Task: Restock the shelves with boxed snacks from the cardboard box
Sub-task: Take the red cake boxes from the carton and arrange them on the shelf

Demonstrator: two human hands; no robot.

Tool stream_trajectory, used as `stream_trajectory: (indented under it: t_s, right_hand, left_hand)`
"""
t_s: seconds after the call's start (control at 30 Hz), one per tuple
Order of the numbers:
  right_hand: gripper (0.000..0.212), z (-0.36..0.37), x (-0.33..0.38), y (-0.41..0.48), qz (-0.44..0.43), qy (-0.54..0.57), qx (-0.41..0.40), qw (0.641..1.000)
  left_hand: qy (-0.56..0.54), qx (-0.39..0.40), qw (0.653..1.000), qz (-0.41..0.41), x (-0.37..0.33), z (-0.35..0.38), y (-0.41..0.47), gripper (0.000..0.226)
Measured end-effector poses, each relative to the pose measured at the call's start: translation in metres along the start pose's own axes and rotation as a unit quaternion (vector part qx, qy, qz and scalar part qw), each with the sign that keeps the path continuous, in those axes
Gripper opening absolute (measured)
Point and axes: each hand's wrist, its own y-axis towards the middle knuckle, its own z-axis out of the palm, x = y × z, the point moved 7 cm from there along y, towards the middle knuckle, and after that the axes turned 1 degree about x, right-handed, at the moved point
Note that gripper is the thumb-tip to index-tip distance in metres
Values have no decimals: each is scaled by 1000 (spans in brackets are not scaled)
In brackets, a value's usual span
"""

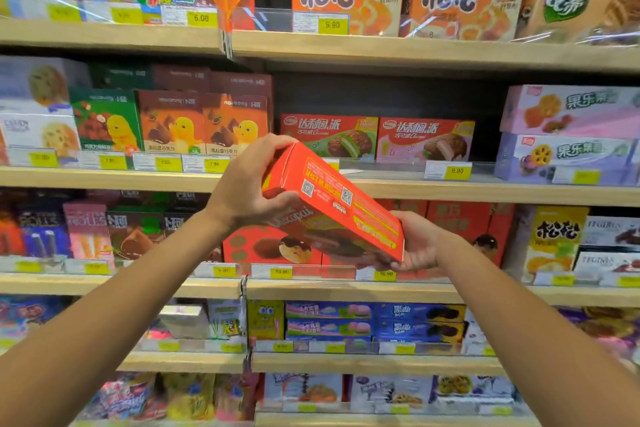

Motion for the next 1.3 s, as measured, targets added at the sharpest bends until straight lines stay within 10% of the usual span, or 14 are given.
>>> stream_trajectory:
  t_s: [0.23,0.4,0.53,0.87,1.1,1.3]
  right_hand:
    - [30,0,2,16,-74,52,-76,993]
    - [22,-5,-5,19,-137,80,-110,981]
    - [17,2,-9,18,-153,50,-113,980]
    - [49,18,-5,29,-171,-56,-89,980]
    - [50,39,42,18,-267,-129,-132,946]
    - [62,91,92,-2,-306,-298,-119,896]
  left_hand:
    - [-168,-19,944,-284,75,26,-42,65]
    - [-418,27,712,-564,90,66,-105,67]
    - [-470,23,644,-603,101,73,-131,49]
    - [-426,104,693,-573,117,55,-141,42]
    - [-75,48,932,-353,97,15,-72,63]
    - [-119,248,904,-328,53,53,-19,60]
